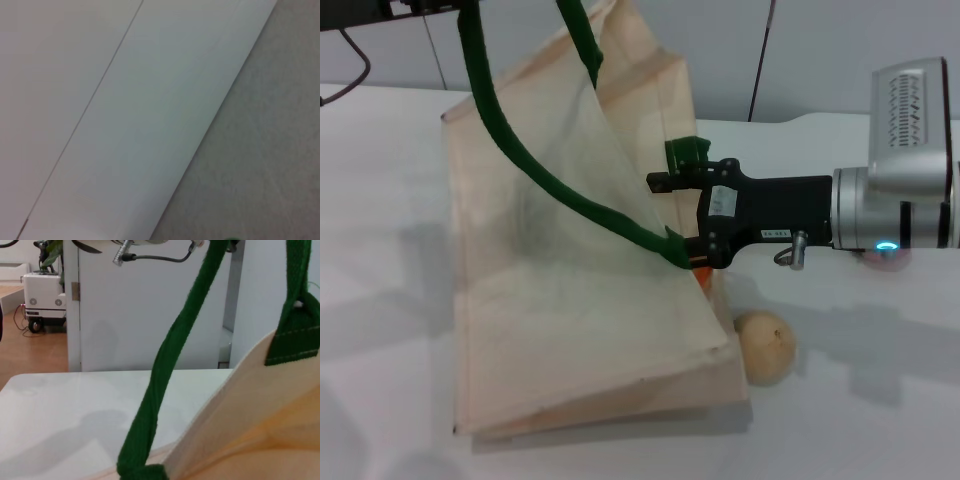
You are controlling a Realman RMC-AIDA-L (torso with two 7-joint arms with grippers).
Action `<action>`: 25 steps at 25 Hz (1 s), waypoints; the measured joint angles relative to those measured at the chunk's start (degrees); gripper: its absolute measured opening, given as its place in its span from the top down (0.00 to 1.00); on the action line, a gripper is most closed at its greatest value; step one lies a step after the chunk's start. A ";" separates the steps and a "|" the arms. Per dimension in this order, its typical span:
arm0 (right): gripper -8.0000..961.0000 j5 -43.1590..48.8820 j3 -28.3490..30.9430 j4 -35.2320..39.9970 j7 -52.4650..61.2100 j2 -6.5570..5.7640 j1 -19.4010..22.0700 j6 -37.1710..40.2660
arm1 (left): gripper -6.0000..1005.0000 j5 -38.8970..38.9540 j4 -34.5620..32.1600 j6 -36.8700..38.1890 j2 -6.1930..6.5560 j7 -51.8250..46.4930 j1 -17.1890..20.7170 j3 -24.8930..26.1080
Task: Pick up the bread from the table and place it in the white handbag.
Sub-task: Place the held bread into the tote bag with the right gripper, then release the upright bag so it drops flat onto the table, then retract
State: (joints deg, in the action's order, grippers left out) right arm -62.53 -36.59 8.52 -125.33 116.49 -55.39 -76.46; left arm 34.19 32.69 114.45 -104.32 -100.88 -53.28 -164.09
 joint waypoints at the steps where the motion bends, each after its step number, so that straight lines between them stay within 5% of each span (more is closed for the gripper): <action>1: 0.21 0.00 -0.10 0.00 0.03 0.00 0.01 0.00 | 0.97 0.01 0.00 -0.02 0.00 0.00 0.03 0.00; 9: 0.07 0.00 5.06 0.55 0.34 -0.33 3.56 5.16 | 0.97 0.01 0.00 -0.56 0.00 0.20 0.33 0.00; 25: 0.08 0.04 23.78 5.72 0.02 -0.74 14.50 6.35 | 0.96 -1.06 0.07 -5.27 -0.73 0.39 2.71 0.00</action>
State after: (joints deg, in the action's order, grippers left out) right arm -62.48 -12.81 14.25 -125.31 115.75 -40.89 -70.11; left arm 33.13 32.76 109.18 -105.05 -100.49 -50.57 -164.09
